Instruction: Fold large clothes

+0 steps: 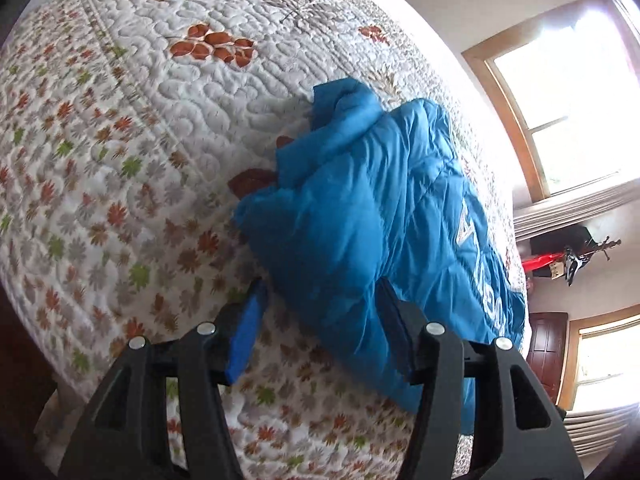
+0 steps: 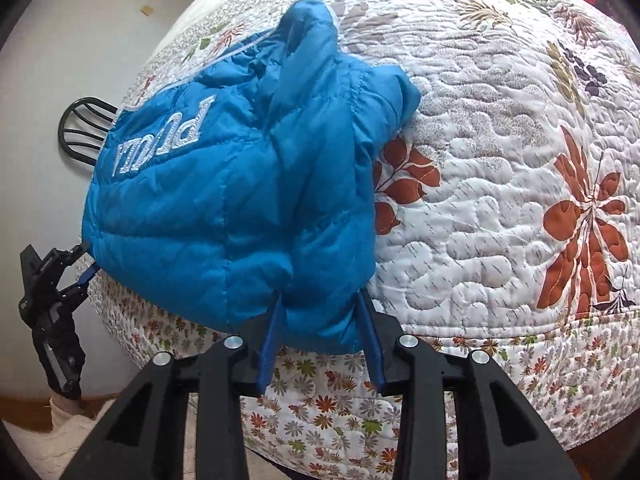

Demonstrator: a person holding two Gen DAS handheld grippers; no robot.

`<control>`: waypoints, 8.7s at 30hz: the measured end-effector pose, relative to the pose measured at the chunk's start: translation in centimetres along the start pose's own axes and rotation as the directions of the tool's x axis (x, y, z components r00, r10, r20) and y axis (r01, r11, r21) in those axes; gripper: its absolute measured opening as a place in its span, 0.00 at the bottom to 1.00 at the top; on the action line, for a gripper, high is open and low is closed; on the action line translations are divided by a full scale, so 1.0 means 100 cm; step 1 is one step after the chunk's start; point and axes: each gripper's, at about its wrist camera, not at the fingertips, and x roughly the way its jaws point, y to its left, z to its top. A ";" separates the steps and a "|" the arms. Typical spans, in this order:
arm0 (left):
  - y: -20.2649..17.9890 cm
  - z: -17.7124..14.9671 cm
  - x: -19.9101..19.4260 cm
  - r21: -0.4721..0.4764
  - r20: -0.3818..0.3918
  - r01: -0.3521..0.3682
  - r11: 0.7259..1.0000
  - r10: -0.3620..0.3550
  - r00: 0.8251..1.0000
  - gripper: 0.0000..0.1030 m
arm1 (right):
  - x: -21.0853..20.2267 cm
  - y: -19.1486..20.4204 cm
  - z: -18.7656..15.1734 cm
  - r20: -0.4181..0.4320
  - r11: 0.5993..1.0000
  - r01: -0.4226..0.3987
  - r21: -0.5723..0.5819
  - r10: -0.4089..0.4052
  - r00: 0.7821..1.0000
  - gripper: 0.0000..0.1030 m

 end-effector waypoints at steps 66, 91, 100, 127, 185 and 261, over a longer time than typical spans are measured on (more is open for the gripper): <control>-0.293 -0.183 0.030 0.889 -0.305 0.327 0.320 -0.118 0.945 0.19 | -0.021 -0.109 0.012 -0.001 0.980 0.138 0.145 -0.139 0.990 0.44; -0.291 -0.174 0.028 0.826 -0.325 0.283 0.488 0.001 0.946 0.26 | 0.006 -0.068 0.040 -0.068 0.967 0.237 0.090 -0.232 0.970 0.44; -0.289 -0.151 -0.030 0.820 -0.263 0.250 0.516 -0.049 0.964 0.35 | -0.052 0.011 0.066 0.058 0.970 0.241 -0.043 -0.239 0.969 0.62; -0.218 -0.069 0.049 0.740 -0.079 -0.075 0.669 0.197 0.977 0.41 | 0.007 0.059 0.129 -0.154 0.992 -0.102 0.069 0.112 0.982 0.50; -0.268 -0.150 0.083 0.879 -0.121 0.006 0.477 0.211 0.970 0.48 | 0.004 -0.050 0.024 -0.002 0.990 -0.083 0.118 0.083 0.997 0.11; -0.241 -0.163 0.095 0.807 -0.423 0.280 0.520 0.177 0.889 0.33 | 0.010 0.025 0.009 0.015 0.979 0.111 -0.171 -0.110 0.994 0.17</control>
